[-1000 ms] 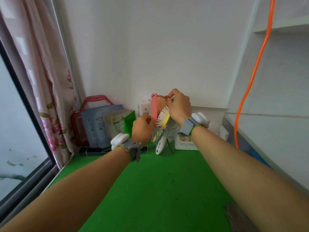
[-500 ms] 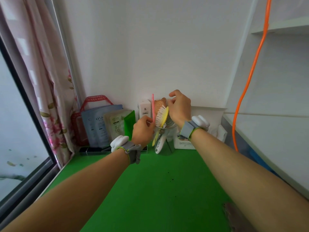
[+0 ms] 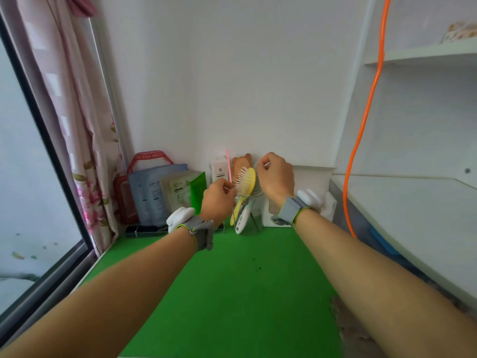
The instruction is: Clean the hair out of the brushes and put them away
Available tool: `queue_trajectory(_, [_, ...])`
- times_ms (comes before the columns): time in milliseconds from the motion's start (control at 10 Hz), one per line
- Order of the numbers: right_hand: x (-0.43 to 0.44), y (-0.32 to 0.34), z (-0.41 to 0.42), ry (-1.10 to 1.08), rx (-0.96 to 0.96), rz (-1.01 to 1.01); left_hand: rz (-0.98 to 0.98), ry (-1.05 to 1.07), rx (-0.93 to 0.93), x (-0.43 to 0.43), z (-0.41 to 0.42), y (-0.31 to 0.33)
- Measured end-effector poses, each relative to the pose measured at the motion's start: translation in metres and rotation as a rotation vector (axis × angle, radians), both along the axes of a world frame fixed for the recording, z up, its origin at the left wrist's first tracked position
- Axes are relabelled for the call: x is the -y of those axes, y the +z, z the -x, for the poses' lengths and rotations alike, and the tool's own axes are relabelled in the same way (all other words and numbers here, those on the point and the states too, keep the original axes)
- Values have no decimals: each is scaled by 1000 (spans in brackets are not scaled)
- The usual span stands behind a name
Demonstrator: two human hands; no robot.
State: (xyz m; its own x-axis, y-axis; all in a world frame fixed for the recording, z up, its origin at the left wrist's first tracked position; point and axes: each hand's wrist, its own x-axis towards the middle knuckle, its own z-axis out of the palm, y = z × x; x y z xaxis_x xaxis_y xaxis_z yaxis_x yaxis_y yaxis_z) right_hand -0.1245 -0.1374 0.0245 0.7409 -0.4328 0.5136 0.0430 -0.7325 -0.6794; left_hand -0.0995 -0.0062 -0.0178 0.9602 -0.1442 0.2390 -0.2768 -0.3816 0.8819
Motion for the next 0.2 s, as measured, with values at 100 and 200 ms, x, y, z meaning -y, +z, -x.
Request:
queue_trajectory(100, [-1,0,13,34,-20,-33,2,-13,4,-2,9,4])
queue_trajectory(200, [-2,-2,22,37,-33,-92,27,-14,11,-5,17,8])
